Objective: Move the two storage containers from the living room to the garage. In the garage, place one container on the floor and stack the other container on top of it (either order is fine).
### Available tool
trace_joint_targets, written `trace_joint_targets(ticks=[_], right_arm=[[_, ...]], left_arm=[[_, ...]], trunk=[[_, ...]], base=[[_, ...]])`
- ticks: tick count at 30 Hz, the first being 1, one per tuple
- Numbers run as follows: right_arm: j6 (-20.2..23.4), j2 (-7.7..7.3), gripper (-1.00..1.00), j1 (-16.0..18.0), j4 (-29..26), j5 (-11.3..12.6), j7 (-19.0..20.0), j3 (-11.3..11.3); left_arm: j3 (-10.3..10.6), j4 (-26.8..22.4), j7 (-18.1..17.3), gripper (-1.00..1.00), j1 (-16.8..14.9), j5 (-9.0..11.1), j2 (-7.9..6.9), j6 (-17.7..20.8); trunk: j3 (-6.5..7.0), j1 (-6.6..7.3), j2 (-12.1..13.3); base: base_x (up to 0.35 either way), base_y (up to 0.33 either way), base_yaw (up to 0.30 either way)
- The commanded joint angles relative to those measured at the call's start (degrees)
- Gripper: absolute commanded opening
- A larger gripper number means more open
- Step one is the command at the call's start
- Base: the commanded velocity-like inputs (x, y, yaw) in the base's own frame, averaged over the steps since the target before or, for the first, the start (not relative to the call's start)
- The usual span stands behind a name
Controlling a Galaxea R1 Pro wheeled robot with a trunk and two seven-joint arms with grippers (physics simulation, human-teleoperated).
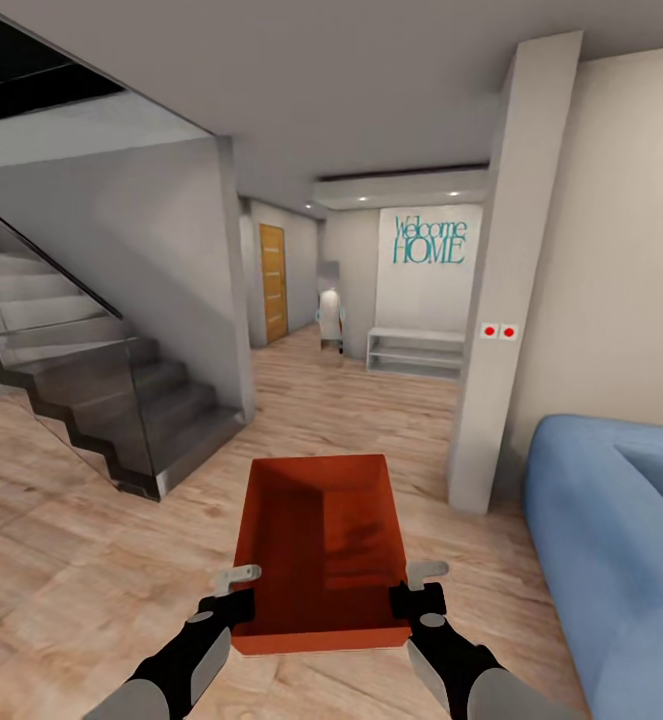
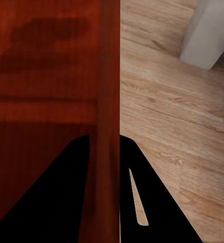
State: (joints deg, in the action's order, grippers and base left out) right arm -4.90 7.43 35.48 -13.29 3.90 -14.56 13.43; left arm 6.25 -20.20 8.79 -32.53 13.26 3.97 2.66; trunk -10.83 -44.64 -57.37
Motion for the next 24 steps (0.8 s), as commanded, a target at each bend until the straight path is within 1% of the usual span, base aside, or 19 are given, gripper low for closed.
trace_joint_targets(ticks=[1, 9, 24], right_arm=[[-0.80, -0.04, -1.00, 0.12, -0.15, -0.61, -0.55, -1.09], [-0.73, -0.04, -1.00, 0.12, -0.15, -0.64, -0.55, -1.10], [-0.80, -0.03, -1.00, 0.12, -0.15, -0.64, -0.48, -0.97]], left_arm=[[0.17, 0.12, 3.07, -1.00, 0.02, 0.53, -1.67, 0.33], [0.38, 0.02, 3.07, -1.00, 0.02, 0.43, -1.58, 0.33], [0.16, 0.15, 3.07, -1.00, 0.02, 0.43, -1.69, 0.33]], trunk=[[-0.07, -0.04, -0.04], [-0.07, -0.04, -0.04], [-0.07, -0.04, -0.04]], base=[[0.324, 0.000, 0.000], [0.324, 0.000, 0.000], [0.324, 0.000, 0.000]])
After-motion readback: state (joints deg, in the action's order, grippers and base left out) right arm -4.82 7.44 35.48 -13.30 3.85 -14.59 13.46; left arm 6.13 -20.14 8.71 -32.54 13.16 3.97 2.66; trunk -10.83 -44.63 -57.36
